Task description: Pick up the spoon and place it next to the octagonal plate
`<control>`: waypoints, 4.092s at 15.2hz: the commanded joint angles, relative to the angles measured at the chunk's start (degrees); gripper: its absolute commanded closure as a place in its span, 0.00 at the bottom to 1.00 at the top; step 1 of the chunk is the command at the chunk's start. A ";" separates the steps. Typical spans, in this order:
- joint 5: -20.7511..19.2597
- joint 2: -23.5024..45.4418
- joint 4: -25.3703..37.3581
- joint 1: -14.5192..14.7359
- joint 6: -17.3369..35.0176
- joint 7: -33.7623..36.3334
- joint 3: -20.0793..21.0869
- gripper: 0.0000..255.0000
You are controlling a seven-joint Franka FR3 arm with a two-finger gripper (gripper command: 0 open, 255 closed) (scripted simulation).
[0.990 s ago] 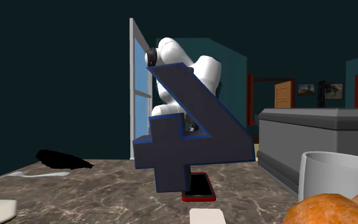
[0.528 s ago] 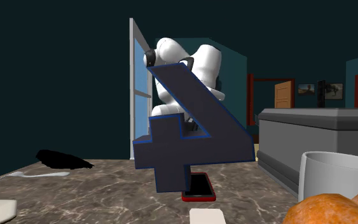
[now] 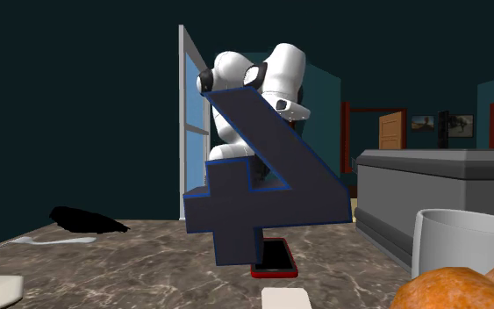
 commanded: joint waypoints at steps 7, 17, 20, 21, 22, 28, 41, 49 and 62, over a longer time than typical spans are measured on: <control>-0.53 -1.57 3.10 -1.13 -3.67 -3.62 -1.33 1.00; -4.90 1.52 7.24 -6.20 0.72 -17.74 -13.11 1.00; -4.97 3.89 9.69 -7.00 2.40 -22.38 -16.99 1.00; -4.80 4.83 10.62 -7.17 2.99 -23.99 -18.34 1.00; -4.53 5.85 11.61 -7.31 3.60 -25.64 -19.72 1.00; -2.65 10.97 13.76 -7.37 8.22 -31.36 -25.34 1.00; -0.17 17.95 7.93 -10.18 19.97 -31.90 -25.47 1.00; 2.04 22.67 5.63 -9.84 26.35 -32.70 -26.88 1.00; 0.68 20.50 6.11 -9.79 23.91 -31.68 -26.25 0.00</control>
